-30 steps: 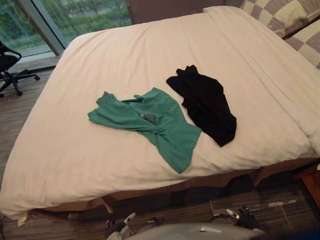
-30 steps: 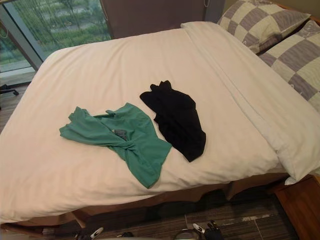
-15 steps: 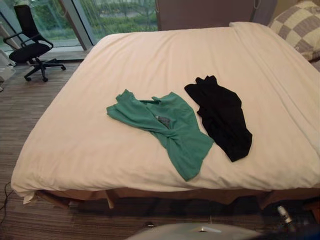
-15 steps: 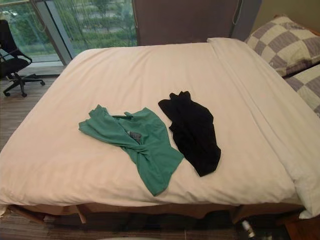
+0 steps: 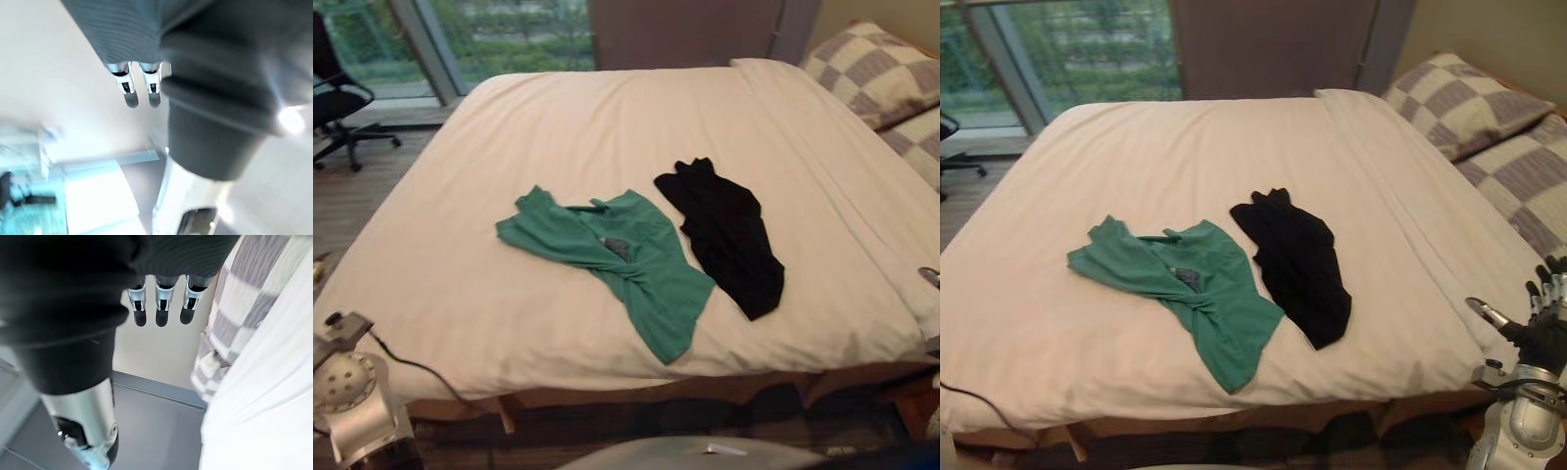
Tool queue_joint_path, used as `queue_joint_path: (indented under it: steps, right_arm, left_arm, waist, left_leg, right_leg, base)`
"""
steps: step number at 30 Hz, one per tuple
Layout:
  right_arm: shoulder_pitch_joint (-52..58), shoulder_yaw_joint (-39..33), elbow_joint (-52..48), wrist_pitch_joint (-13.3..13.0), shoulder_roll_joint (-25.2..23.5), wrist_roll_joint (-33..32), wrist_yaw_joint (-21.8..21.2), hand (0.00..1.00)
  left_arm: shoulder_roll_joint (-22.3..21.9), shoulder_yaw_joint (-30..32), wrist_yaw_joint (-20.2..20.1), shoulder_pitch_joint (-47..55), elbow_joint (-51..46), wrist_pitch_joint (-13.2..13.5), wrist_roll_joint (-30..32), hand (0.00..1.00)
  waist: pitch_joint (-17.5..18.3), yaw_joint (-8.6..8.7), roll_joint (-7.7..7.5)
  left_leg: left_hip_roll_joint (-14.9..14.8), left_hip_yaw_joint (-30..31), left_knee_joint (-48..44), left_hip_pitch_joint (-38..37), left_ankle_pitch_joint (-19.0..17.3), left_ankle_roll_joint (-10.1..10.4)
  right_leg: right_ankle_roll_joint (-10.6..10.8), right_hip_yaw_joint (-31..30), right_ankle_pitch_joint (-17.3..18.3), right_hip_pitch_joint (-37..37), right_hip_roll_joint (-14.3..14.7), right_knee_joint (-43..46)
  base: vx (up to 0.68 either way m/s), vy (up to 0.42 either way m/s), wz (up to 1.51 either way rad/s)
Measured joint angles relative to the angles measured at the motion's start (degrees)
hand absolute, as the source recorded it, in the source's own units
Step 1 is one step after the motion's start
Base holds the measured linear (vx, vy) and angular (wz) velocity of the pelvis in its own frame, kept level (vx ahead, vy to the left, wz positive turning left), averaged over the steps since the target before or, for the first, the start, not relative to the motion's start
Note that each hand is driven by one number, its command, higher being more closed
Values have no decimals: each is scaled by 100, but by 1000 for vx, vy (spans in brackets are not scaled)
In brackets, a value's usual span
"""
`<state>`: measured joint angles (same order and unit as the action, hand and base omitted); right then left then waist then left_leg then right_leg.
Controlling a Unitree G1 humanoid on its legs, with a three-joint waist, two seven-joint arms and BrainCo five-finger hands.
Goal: Tidy the bed and pick cloth on bed and put in laundry
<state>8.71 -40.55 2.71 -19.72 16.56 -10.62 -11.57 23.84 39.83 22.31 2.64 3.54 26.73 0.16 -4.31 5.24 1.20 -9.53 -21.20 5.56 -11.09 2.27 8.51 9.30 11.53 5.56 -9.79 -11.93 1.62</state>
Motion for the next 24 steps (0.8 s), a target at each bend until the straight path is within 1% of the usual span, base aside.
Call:
queue_joint_path:
  steps: [1, 2, 4, 6, 7, 8, 10, 11, 12, 13, 14, 15, 17, 19, 20, 22, 24]
  right_arm:
    - [33, 29, -82, 1, -1, 73, -89, 0]
    - [75, 60, -240, 4, -1, 115, -232, 0]
    - [96, 46, -487, 13, 0, 208, -429, 0]
    - [238, 85, -778, 55, -1, 205, -633, 0]
    - [242, 129, -864, 92, 1, 191, -684, 0]
    - [240, 207, -1000, 149, 4, 178, -744, 0]
    - [137, 364, -1194, 212, 22, 166, -761, 0]
    - [-63, 494, -1250, 244, 29, 131, -714, 0]
    - [-337, 637, -1318, 251, 51, 0, -636, 0]
    - [-485, 709, -1353, 252, 51, -39, -586, 0]
    - [-642, 772, -1486, 259, 51, -55, -519, 0]
    - [-696, 790, -1730, 258, 88, -103, -410, 0]
    - [-682, 863, -1978, 255, 248, -283, -294, 0]
    - [-631, 959, -2207, 249, 398, -492, -179, 0]
    - [-622, 995, -2317, 245, 449, -551, -147, 0]
    - [-662, 1002, -2616, 232, 462, -722, -44, 0]
    - [-679, 1022, -2878, 184, 469, -732, 49, 0]
  left_arm:
    - [51, -83, -168, -31, 0, -10, 103, 0]
    - [89, -212, -375, -84, 0, -24, 300, 0]
    - [97, -388, -631, -162, 6, -81, 477, 0]
    - [101, -613, -749, -176, 79, -121, 643, 0]
    - [102, -632, -759, -177, 130, -136, 728, 0]
    - [135, -723, -824, -211, 234, -192, 734, 0]
    - [370, -1063, -816, -599, 526, -394, 858, 0]
    - [619, -1261, -790, -968, 713, -564, 996, 0]
    - [929, -1514, -721, -1443, 964, -791, 1212, 0]
    - [1079, -1618, -671, -1689, 1100, -912, 1297, 0]
    - [1217, -1755, -610, -2021, 1274, -1116, 1397, 0]
    - [1248, -1934, -581, -2317, 1391, -1366, 1513, 0]
    - [1264, -2030, -576, -2534, 1397, -1649, 1603, 0]
    - [1306, -2163, -571, -2849, 1407, -1893, 1631, 0]
    - [1330, -2203, -570, -3036, 1407, -1979, 1631, 0]
    - [1342, -2290, -566, -3525, 1410, -2169, 1623, 0]
    - [1342, -2506, -562, -3766, 1412, -2287, 1620, 0]
  waist:
    - [1, 60, 55]
    - [-15, 159, 86]
    - [-57, 204, 177]
    - [-73, 269, 211]
    - [-96, 268, 215]
    - [-122, 283, 216]
    - [-383, 309, 167]
    - [-587, 314, 118]
    - [-871, 308, 51]
    - [-1011, 304, 6]
    - [-1191, 302, -35]
    - [-1328, 306, -29]
    - [-1521, 311, -12]
    - [-1583, 303, 1]
    - [-1603, 299, 3]
    - [-1782, 288, -8]
    - [-1884, 276, -11]
  left_leg:
    - [1, -49, 0, -8, -2, -3]
    - [1, -105, 0, -15, -2, -4]
    - [-13, -224, 0, -78, -8, -9]
    - [-45, -287, 1, 9, -30, -4]
    - [-57, -335, 1, 70, -29, -5]
    - [-70, -358, -17, 253, -17, -12]
    - [-113, -361, -230, 696, 24, -32]
    - [-155, -362, -389, 994, 44, -61]
    - [-215, -362, -527, 1326, 96, -90]
    - [-248, -375, -597, 1472, 112, -102]
    - [-281, -412, -657, 1647, 143, -117]
    - [-306, -490, -690, 1794, 161, -133]
    - [-325, -549, -708, 1833, 161, -135]
    - [-371, -654, -803, 2010, 157, -133]
    - [-393, -674, -837, 2126, 156, -134]
    - [-456, -673, -935, 2362, 156, -134]
    - [-493, -682, -1037, 2572, 155, -135]
  right_leg:
    - [-1, -71, -2, 21, 2, 12]
    - [-3, -165, -6, 91, 7, 51]
    - [-12, -312, -20, 142, 28, 85]
    - [-24, -411, -15, 302, 66, 103]
    - [-32, -479, -10, 419, 83, 138]
    - [-53, -534, -22, 662, 97, 199]
    - [-86, -618, -65, 1129, 97, 402]
    - [-106, -656, -115, 1405, 109, 506]
    - [-138, -704, -225, 1727, 148, 579]
    - [-150, -741, -267, 1879, 170, 600]
    - [-169, -775, -314, 2076, 190, 652]
    - [-177, -798, -328, 2259, 195, 718]
    - [-180, -839, -328, 2380, 202, 820]
    - [-183, -876, -325, 2607, 219, 950]
    - [-184, -882, -325, 2740, 231, 990]
    - [-184, -899, -326, 3000, 261, 1163]
    - [-198, -910, -316, 3238, 267, 1277]
  base:
    - [-70, -3, -42]
    - [-63, -5, -35]
    - [-70, -5, -34]
    - [-105, -17, -21]
    - [-109, -21, -23]
    - [-69, -19, -18]
    - [-90, -25, -7]
    - [-130, -41, -4]
    - [-128, -45, -6]
    - [-138, -46, -12]
    - [-97, -38, -14]
    - [-67, -32, -13]
    - [24, -8, -12]
    - [36, -1, -9]
    - [0, 0, 0]
    - [0, 0, 0]
    - [0, 0, 0]
